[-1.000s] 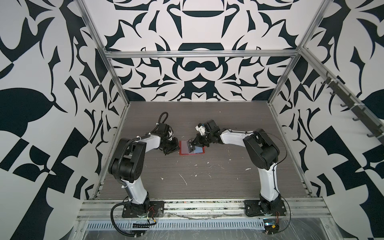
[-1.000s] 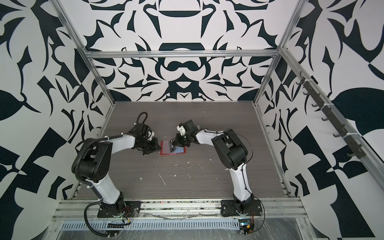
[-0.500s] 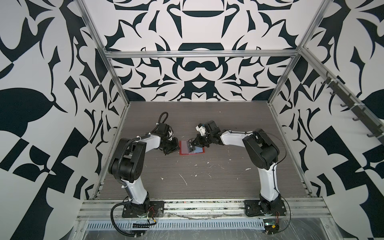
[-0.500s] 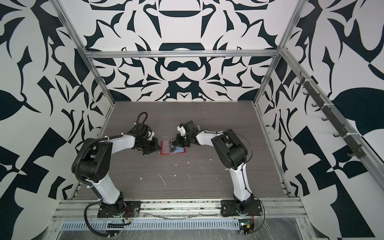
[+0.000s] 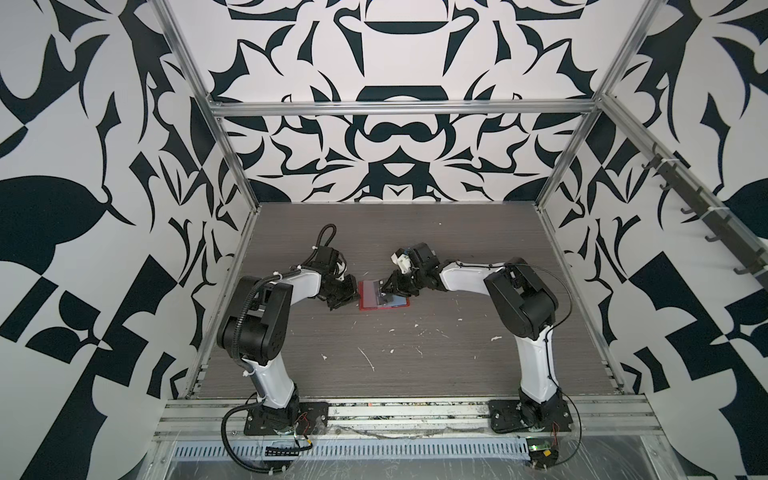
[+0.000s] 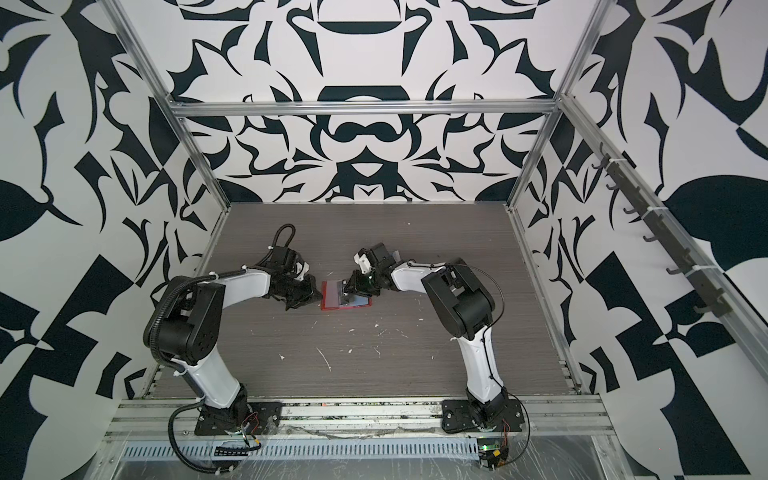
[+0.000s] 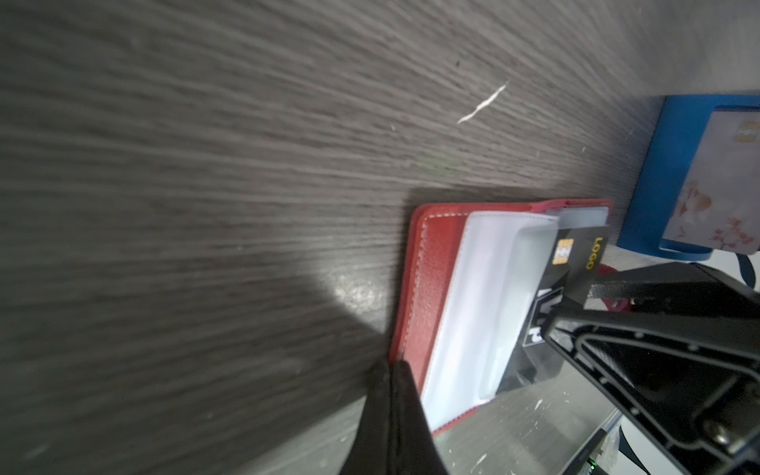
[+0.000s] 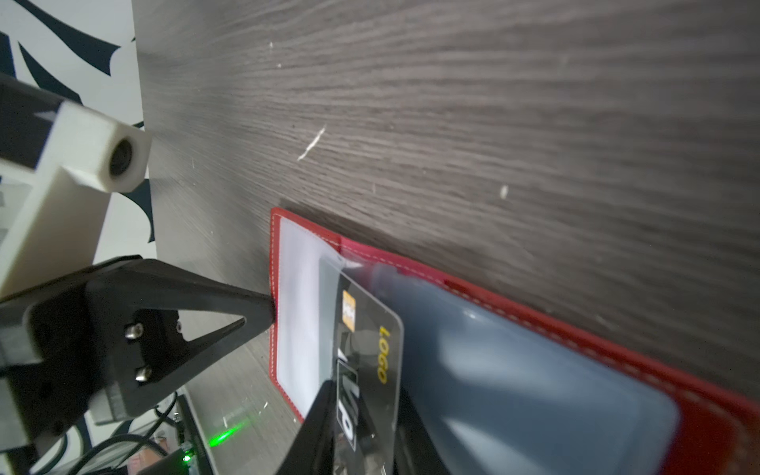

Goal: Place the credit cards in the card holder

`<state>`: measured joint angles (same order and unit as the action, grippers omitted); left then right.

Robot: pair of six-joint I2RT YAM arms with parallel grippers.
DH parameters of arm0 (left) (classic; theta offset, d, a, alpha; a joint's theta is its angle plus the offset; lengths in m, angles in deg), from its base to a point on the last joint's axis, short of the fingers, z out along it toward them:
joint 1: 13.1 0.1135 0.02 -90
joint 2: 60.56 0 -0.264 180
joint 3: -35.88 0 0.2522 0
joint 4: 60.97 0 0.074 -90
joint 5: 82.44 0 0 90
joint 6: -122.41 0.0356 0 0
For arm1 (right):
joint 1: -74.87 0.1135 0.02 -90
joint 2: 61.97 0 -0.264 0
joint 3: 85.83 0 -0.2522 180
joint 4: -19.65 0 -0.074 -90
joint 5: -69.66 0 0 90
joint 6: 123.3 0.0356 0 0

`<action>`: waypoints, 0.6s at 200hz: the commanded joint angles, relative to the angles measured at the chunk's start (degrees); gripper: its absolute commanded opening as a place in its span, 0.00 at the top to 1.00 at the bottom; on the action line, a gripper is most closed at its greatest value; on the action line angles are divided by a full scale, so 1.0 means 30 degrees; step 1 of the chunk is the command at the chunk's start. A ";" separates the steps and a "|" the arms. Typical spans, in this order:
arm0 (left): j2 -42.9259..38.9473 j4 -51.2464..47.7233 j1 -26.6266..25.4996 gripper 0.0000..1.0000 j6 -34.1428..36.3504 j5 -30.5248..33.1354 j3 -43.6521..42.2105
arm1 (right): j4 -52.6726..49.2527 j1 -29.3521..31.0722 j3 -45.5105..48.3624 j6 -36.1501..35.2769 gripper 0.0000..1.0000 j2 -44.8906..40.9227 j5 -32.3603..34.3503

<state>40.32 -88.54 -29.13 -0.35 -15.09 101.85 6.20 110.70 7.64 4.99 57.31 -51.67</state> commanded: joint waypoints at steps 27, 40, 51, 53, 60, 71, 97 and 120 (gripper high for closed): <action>0.0273 -0.0976 0.0005 1.00 0.0195 0.0547 -0.0754 | -0.4186 0.0576 -0.1066 -0.1786 0.57 -0.0518 0.2878; 0.0233 -0.0958 0.0019 1.00 0.0195 0.0448 -0.0759 | -0.4796 0.0709 -0.1335 -0.2125 0.53 -0.0584 0.3407; 0.0184 -0.0922 0.0028 1.00 0.0189 0.0358 -0.0785 | -0.5320 0.0842 -0.1598 -0.2361 0.50 -0.0621 0.3806; 0.0182 -0.0911 0.0016 1.00 0.0186 0.0348 -0.0804 | -0.5452 0.0876 -0.1689 -0.2419 0.49 -0.0621 0.3899; 0.0156 -0.0907 0.0020 1.00 0.0207 0.0291 -0.0791 | -0.5832 0.0958 -0.1916 -0.2624 0.47 -0.0635 0.4207; 0.0101 -0.0878 0.0012 1.00 0.0195 0.0234 -0.0790 | -0.6436 0.1105 -0.2307 -0.2932 0.45 -0.0665 0.4670; 0.0065 -0.0838 0.0012 1.00 0.0253 0.0118 -0.0759 | -0.7073 0.1405 -0.2680 -0.3468 0.38 -0.0902 0.5430; 0.0043 -0.0848 0.0012 1.00 0.0314 0.0122 -0.0728 | -0.7934 0.1655 -0.3205 -0.3855 0.35 -0.0980 0.6392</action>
<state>40.27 -88.01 -29.13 -0.28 -16.08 101.45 -9.86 115.10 -0.21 -3.98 56.28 -38.82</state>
